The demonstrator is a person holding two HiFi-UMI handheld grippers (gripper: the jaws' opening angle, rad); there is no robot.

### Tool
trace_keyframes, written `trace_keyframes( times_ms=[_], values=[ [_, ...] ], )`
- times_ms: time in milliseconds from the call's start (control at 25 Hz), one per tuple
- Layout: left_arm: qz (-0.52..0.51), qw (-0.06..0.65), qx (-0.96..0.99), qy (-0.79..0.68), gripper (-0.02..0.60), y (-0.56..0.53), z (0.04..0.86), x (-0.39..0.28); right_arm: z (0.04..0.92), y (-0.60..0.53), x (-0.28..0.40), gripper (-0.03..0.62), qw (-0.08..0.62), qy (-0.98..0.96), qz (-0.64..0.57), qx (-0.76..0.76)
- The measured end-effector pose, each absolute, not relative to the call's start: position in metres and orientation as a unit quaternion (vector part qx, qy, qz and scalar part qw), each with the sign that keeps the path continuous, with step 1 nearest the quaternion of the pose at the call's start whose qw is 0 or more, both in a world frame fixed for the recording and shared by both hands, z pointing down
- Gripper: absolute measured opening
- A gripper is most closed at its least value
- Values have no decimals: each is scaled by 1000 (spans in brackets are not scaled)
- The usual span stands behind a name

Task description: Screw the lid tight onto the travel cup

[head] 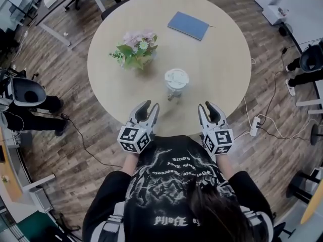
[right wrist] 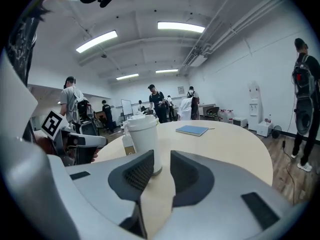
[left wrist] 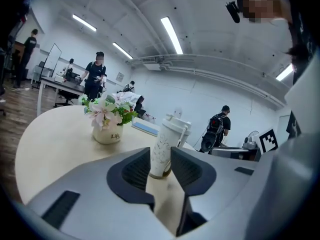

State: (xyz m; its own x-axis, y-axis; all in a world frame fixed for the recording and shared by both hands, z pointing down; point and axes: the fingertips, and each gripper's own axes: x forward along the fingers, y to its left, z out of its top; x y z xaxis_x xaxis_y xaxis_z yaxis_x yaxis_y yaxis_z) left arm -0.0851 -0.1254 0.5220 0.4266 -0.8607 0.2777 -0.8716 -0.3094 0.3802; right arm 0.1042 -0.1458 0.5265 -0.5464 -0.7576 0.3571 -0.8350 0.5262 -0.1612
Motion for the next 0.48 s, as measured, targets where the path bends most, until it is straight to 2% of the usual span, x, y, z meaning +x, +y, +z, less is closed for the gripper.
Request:
trace_keyframes(
  times_ms=[80, 160, 200, 480],
  values=[
    [6, 237, 810, -537, 79, -128, 518, -84, 527, -146, 102, 56, 125, -864, 159, 461],
    [3, 233, 810, -538, 42, -129, 516, -82, 528, -145, 98, 9, 126, -865, 161, 458],
    [4, 231, 810, -540, 30, -130, 516, -82, 528, -144, 95, 8, 130, -867, 161, 453],
    [61, 193, 826, -526, 21, -130, 519, -72, 526, -143, 82, 6, 161, -873, 131, 441]
  ],
)
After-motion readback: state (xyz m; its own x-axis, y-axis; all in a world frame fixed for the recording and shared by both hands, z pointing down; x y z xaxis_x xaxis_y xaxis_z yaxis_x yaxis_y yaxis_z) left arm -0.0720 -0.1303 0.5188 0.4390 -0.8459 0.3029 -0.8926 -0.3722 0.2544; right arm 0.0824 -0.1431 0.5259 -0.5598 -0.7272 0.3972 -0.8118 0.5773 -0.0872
